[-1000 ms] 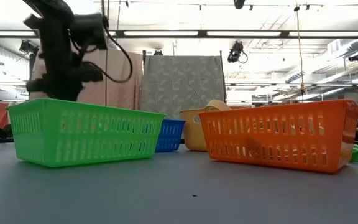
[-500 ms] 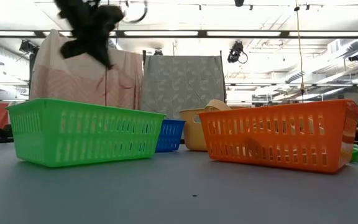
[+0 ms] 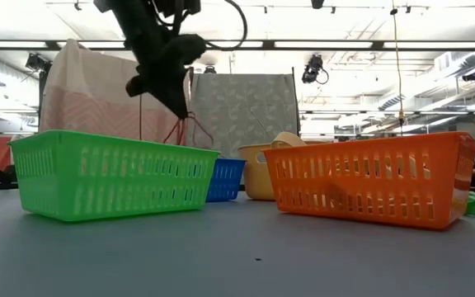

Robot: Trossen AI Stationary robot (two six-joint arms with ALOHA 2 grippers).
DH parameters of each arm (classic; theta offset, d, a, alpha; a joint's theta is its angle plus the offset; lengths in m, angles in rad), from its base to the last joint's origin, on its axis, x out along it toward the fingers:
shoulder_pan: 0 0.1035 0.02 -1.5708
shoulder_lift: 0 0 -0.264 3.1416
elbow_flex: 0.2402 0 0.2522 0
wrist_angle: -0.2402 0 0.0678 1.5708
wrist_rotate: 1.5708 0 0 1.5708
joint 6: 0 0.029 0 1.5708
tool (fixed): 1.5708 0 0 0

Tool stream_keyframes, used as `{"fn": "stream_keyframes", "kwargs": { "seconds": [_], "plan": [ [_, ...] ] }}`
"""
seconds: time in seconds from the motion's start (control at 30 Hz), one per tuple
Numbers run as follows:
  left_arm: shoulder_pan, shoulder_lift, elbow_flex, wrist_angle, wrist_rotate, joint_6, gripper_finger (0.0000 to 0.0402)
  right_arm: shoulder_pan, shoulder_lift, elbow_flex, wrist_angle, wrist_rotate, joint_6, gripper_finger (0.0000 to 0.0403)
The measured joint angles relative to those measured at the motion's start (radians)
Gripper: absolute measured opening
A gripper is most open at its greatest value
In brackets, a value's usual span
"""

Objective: Sort rubber bands into baskets
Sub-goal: Put the red rubber band into the blue bin

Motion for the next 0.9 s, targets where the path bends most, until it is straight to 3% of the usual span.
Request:
{"fn": "stream_keyframes", "kwargs": {
  "seconds": [0.6, 0.73, 0.9],
  "plan": [
    [-0.034, 0.089, 0.000, -0.020, 0.027, -0.055, 0.0018, 0.000, 0.000, 0.000, -0.001, 0.000, 0.000, 0.0252],
    [-0.034, 0.089, 0.000, -0.023, 0.061, -0.056, 0.0038, 0.000, 0.000, 0.000, -0.001, 0.000, 0.000, 0.0252],
    [-0.034, 0.089, 0.000, -0.037, 0.062, -0.056, 0.0090, 0.000, 0.000, 0.000, -0.001, 0.000, -0.003, 0.0252]
  ]
}}
